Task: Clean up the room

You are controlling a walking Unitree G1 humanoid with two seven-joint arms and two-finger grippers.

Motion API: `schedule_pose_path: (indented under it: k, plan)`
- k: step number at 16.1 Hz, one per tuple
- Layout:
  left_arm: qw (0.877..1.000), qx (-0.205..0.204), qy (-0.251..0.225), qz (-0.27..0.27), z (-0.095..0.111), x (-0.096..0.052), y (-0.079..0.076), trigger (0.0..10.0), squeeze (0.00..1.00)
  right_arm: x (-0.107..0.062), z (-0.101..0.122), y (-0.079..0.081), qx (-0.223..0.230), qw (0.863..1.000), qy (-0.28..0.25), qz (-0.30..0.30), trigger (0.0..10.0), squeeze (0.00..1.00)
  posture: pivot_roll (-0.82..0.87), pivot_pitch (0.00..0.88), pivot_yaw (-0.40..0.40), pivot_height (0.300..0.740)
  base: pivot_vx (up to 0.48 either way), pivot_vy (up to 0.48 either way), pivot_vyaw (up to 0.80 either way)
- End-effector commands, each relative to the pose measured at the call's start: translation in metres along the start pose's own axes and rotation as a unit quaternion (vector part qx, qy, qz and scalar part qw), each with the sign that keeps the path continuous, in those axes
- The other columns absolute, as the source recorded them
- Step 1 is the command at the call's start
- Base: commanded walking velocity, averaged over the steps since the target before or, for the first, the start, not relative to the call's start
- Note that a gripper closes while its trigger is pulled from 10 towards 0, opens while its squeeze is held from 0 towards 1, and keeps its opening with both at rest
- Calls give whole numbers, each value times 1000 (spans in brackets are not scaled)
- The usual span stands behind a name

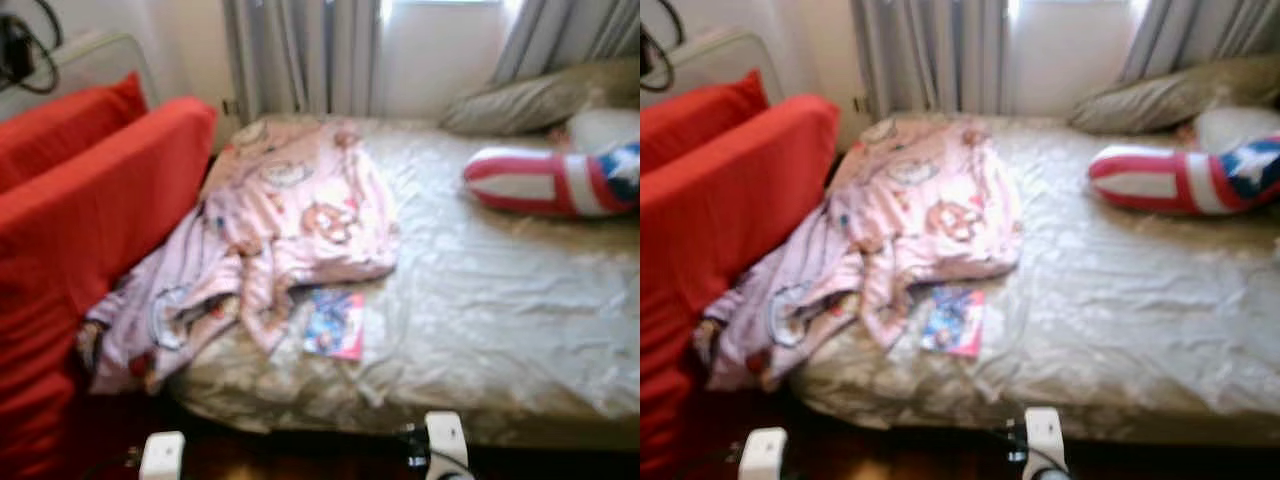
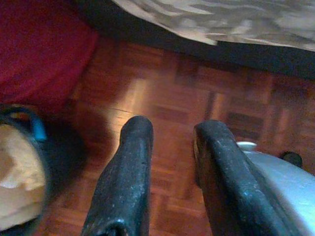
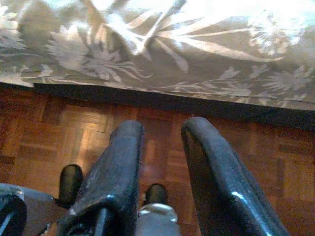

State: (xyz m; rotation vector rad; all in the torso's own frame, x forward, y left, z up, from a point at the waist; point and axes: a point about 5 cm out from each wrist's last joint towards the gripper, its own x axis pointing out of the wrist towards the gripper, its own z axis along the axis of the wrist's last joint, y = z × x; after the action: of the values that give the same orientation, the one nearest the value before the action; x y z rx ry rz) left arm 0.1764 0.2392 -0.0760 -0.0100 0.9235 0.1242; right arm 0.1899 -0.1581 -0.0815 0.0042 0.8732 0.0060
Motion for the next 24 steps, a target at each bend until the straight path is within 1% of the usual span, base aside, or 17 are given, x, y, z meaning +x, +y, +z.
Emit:
schedule_pose_path:
  k: [1, 4, 5, 7, 10, 12, 13, 15, 16, 18, 19, 21, 22, 23, 24]
  plan:
    - [1000, -5, 4, -17, -6, 0, -7, 10000, 0, -1, -4, -8, -3, 1000, 6, -11, 10000, 0, 0, 0, 19, 740, 0, 0, 0]
    - [1000, -7, 16, -20, -13, -2, -6, 10000, 0, -2, -5, -7, -6, 1000, 9, -9, 10000, 0, 0, 0, 19, 740, 0, 0, 0]
    - [1000, -7, 18, -23, -15, -2, -10, 10000, 0, -2, -5, -7, -15, 1000, 9, -7, 10000, 0, 0, 0, 19, 740, 0, 0, 0]
    - [999, -6, 18, -30, -13, 0, -24, 10000, 0, -1, -5, -7, -24, 1000, 8, -6, 10000, 0, 4, 0, 15, 740, 0, 0, 800]
    - [999, -8, 18, -32, -10, 3, -38, 10000, 0, -2, -5, -8, -14, 1000, 10, -11, 10000, 0, 6, 0, 17, 740, 250, 0, 721]
    - [999, -8, 17, -35, -9, 3, -44, 10000, 0, -2, -6, -10, -2, 1000, 13, -16, 10000, 0, 7, 0, 18, 740, 246, 0, 0]
    - [999, -8, 16, -37, -8, 4, -46, 10000, 0, -2, -5, -10, -8, 1000, 12, -15, 10000, 0, 8, 0, 19, 740, 244, 0, 0]
    - [999, -9, 14, -38, -6, 4, -48, 10000, 0, -1, -4, -10, -19, 1000, 12, -14, 10000, 0, 4, 0, 19, 740, 240, 0, 662]
    - [999, -9, 12, -39, -5, 4, -48, 10000, 0, -1, -4, -10, -19, 1000, 10, -13, 10000, 0, 4, 0, 19, 740, 289, 0, 800]
    - [999, -12, 6, -35, 0, 5, -38, 10000, 0, -1, -3, -10, -8, 1000, 8, -13, 10000, 0, 2, 0, 18, 740, 289, 0, 613]
    - [999, -13, 4, -32, 0, 4, -31, 10000, 0, -1, -3, -10, -11, 1000, 8, -10, 10000, 0, 2, 0, 17, 740, 289, 0, 0]
    - [1000, -15, 2, -26, -1, 2, -16, 10000, 0, -1, -3, -9, -15, 1000, 5, -6, 10000, 0, 2, 0, 15, 740, 274, 0, 800]
    - [1000, -16, 0, -23, -1, 1, -10, 10000, 0, -1, -3, -10, -2, 1000, 4, -8, 10000, 0, 2, 0, 15, 740, 0, 0, 0]
    - [1000, -17, -4, -23, 0, 1, -8, 10000, 0, -1, -2, -10, 2, 1000, 2, -9, 10000, 0, 1, 0, 15, 740, 0, 0, 0]
    - [1000, -18, -8, -24, 1, 1, -7, 10000, 0, -1, 1, -10, -4, 1000, -5, -10, 10000, 0, 1, 0, 14, 740, 0, 0, 0]
